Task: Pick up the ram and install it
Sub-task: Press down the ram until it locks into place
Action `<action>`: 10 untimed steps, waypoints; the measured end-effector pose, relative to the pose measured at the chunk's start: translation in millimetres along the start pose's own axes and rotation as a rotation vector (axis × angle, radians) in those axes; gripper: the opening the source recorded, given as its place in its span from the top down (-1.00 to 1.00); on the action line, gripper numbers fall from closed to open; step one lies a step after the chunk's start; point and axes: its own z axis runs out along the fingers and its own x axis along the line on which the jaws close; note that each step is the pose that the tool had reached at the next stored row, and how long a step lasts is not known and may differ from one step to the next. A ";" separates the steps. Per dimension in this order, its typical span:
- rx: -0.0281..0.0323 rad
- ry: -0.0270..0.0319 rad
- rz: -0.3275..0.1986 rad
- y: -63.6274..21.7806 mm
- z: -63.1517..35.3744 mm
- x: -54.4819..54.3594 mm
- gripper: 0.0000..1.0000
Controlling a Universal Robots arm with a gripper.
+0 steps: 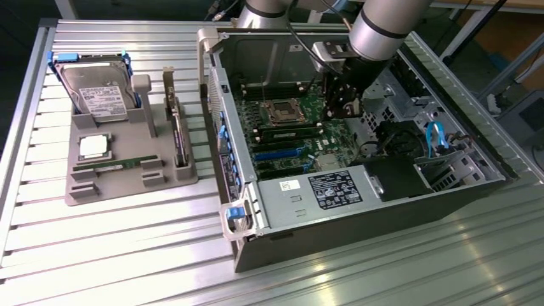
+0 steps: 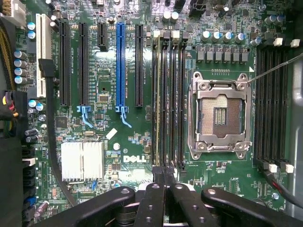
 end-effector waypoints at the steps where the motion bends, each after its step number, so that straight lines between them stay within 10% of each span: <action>1: 0.0003 0.0000 0.000 2.6 0.1 0.0 0.80; 10: 0.0074 0.0001 0.000 39.0 1.0 -0.4 0.80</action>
